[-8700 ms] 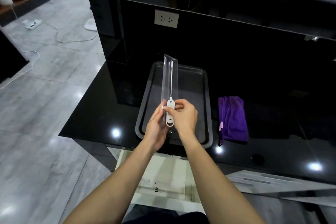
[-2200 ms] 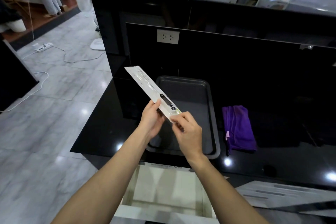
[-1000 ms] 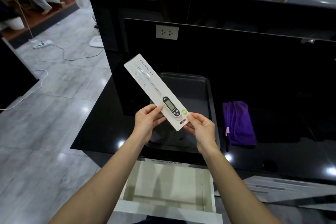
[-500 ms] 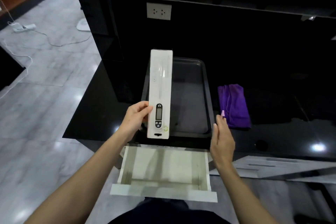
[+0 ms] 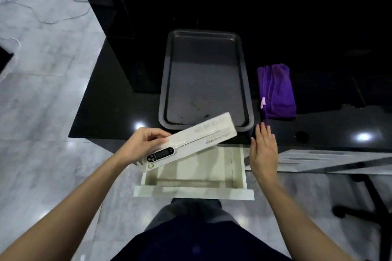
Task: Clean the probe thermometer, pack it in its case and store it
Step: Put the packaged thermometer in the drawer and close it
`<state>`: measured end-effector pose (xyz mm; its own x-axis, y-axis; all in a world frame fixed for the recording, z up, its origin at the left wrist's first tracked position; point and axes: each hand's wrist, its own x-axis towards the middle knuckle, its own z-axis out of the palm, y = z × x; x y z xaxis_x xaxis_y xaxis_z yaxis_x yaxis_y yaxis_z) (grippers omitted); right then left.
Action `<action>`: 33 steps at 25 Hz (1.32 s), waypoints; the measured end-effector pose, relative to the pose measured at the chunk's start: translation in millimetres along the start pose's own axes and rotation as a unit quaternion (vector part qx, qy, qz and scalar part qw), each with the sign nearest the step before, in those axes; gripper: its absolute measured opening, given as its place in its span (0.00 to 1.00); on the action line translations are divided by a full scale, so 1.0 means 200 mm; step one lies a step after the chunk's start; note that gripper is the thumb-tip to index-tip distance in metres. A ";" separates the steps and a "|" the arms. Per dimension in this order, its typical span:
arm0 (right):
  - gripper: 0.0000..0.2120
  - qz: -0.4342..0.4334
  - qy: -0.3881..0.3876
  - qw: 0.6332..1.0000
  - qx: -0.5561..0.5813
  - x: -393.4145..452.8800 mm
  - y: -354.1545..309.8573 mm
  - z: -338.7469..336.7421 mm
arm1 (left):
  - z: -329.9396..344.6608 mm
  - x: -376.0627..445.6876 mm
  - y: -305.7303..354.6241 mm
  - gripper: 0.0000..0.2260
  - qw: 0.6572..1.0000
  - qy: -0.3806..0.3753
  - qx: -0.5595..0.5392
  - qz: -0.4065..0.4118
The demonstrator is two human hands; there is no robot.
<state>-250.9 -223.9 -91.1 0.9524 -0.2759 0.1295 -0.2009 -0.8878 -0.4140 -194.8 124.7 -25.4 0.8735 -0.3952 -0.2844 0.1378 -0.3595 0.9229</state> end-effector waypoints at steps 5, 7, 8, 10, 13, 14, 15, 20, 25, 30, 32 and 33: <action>0.22 -0.004 -0.003 1.000 -0.011 -0.01 0.02 0.02 | -0.02 -0.02 -0.17 0.05 0.991 -0.074 0.099 -0.057; 0.22 -0.004 -0.009 1.000 -0.016 -0.01 0.03 0.03 | 0.01 0.02 -0.25 0.05 0.976 -0.099 0.187 -0.056; 0.22 -0.007 -0.010 1.000 -0.018 -0.01 0.03 0.02 | 0.03 0.05 -0.28 0.05 0.966 -0.107 0.229 -0.054; 0.23 -0.011 -0.011 1.000 -0.020 0.01 0.02 0.01 | 0.09 0.13 -0.34 0.07 0.951 -0.116 0.281 -0.058; 0.27 -0.020 -0.023 0.999 -0.033 0.00 0.02 0.01 | 0.24 0.23 -0.47 0.08 0.942 -0.104 0.308 -0.082; 0.28 -0.026 -0.027 0.999 -0.036 -0.01 0.03 0.01 | 0.30 0.26 -0.51 0.08 0.942 -0.092 0.309 -0.096; 0.29 -0.031 -0.029 0.998 -0.038 -0.01 0.04 0.02 | 0.35 0.28 -0.56 0.08 0.943 -0.083 0.302 -0.115; 0.29 -0.050 -0.021 0.998 -0.031 -0.01 0.07 0.03 | 0.49 0.35 -0.75 0.08 0.932 -0.084 0.308 -0.173; 0.27 -0.069 0.007 0.997 -0.018 -0.02 0.11 0.06 | 0.54 0.40 -0.86 0.10 0.907 -0.101 0.364 -0.184; 0.26 -0.073 0.016 0.997 -0.015 -0.02 0.11 0.07 | 0.57 0.43 -0.91 0.11 0.903 -0.115 0.371 -0.186; 0.26 -0.080 0.014 0.996 -0.021 -0.02 0.11 0.06 | 0.58 0.41 -0.90 0.11 0.902 -0.135 0.363 -0.190; 0.26 -0.084 0.012 0.996 -0.025 -0.02 0.12 0.06 | 0.58 0.40 -0.87 0.11 0.904 -0.142 0.358 -0.186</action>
<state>-256.9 -239.2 -112.1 0.9679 -0.1302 0.2150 -0.0512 -0.9396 -0.3386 -204.0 58.1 -239.1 0.6604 -0.2990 -0.6889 -0.0284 -0.9266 0.3749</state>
